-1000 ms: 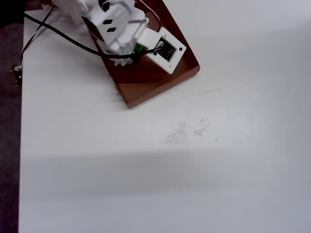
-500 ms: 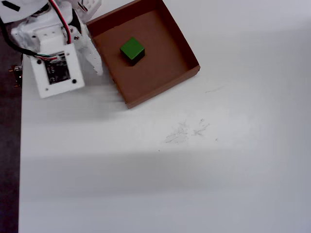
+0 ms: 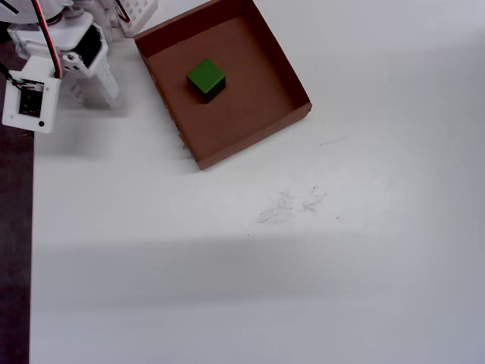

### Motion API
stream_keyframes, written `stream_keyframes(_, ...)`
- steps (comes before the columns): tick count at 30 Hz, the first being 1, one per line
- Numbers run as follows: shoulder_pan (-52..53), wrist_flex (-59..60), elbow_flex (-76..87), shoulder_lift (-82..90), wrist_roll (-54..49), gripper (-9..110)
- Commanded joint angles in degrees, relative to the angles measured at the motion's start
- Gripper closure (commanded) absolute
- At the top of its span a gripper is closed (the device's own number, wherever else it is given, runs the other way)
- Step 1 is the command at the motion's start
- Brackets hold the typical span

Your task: Grasp a green cube and put it in a box.

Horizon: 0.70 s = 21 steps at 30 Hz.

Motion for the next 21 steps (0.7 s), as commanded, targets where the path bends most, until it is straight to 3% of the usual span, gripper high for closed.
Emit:
stream_keyframes(1, 0.2, 0.8, -0.4, 0.2, 0.7, 78)
stream_keyframes(4, 0.4, 0.3, -0.4, 0.2, 6.0, 78)
stream_keyframes(21, 0.6, 0.3, -0.4, 0.2, 6.1, 78)
